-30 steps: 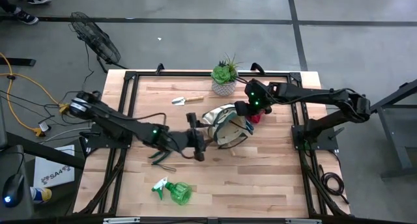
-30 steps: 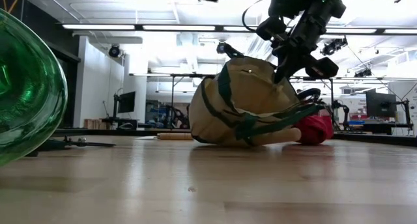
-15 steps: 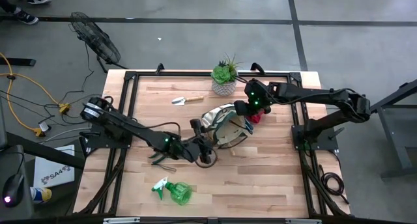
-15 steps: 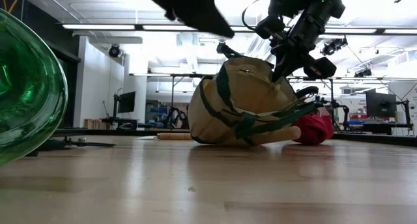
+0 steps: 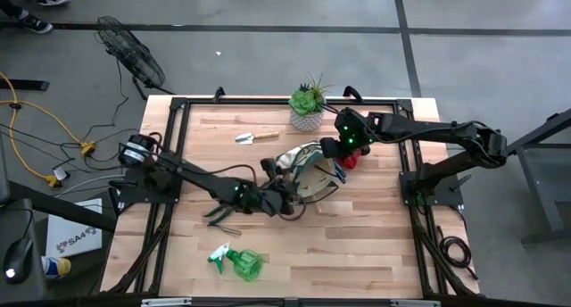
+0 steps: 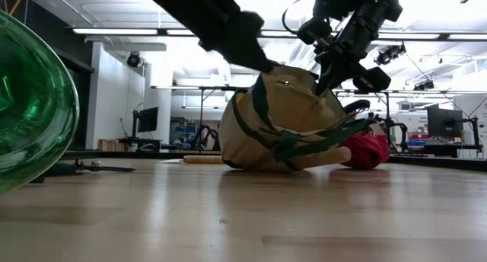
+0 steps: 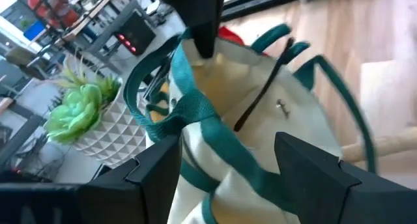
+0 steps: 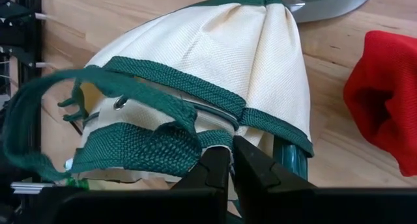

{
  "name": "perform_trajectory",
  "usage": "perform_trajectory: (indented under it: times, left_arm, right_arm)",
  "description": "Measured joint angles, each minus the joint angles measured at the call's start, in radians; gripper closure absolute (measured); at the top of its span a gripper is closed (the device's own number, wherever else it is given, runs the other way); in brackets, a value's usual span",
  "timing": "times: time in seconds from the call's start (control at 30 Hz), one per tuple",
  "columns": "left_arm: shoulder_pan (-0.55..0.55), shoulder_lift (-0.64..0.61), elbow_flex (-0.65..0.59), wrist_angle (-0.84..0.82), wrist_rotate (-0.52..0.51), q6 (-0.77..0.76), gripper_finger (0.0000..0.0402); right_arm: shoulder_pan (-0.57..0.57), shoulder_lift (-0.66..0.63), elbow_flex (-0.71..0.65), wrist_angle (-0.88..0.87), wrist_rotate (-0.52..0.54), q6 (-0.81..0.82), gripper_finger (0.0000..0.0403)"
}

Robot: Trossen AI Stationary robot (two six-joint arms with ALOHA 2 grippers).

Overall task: Pick & Place Garden tools in Gardening bag
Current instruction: Adjust the brown gardening bag

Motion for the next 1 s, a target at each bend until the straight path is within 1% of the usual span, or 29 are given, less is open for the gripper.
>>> perform_trajectory:
  times: [0.07, 0.2, 0.4, 0.5, 0.57, 0.63, 0.7, 0.87, 0.93, 1.0]
  left_arm:
    - [0.013, 0.0, 0.0, -0.004, 0.01, 0.0, 0.0163]
    - [0.036, 0.0, 0.0, -0.047, 0.098, -0.034, 0.0163]
    - [0.041, 0.0, 0.0, -0.167, 0.081, -0.107, 0.0164]
    - [0.041, 0.0, 0.0, -0.239, 0.097, -0.159, 0.0177]
    - [0.041, 0.0, 0.0, -0.284, 0.102, -0.21, 0.0199]
    - [0.041, 0.0, 0.0, -0.314, 0.104, -0.248, 0.0232]
    - [0.041, 0.0, 0.0, -0.335, 0.107, -0.265, 0.0271]
    - [0.041, 0.0, 0.0, -0.343, 0.16, -0.275, 0.0375]
    - [0.041, -0.001, 0.0, -0.343, 0.165, -0.301, 0.0393]
    - [0.041, -0.001, 0.0, -0.344, 0.152, -0.329, 0.039]
  right_arm:
    - [0.0, 0.0, 0.0, 0.002, 0.0, 0.0, 0.0399]
    - [0.0, 0.0, 0.0, 0.002, -0.003, 0.0, 0.0399]
    - [0.0, 0.0, 0.0, 0.003, -0.004, 0.0, 0.0399]
    - [0.0, 0.0, 0.0, 0.002, -0.007, 0.0, 0.0399]
    - [0.0, 0.0, 0.0, 0.002, -0.015, 0.0, 0.0399]
    - [0.0, 0.0, 0.0, 0.002, -0.022, 0.0, 0.0399]
    - [0.0, 0.0, 0.0, 0.002, -0.023, 0.0, 0.0399]
    - [0.002, 0.0, 0.0, 0.002, -0.023, 0.004, 0.0399]
    - [0.003, 0.0, 0.0, 0.002, -0.023, 0.004, 0.0399]
    - [0.005, 0.0, 0.0, 0.002, -0.024, 0.005, 0.0399]
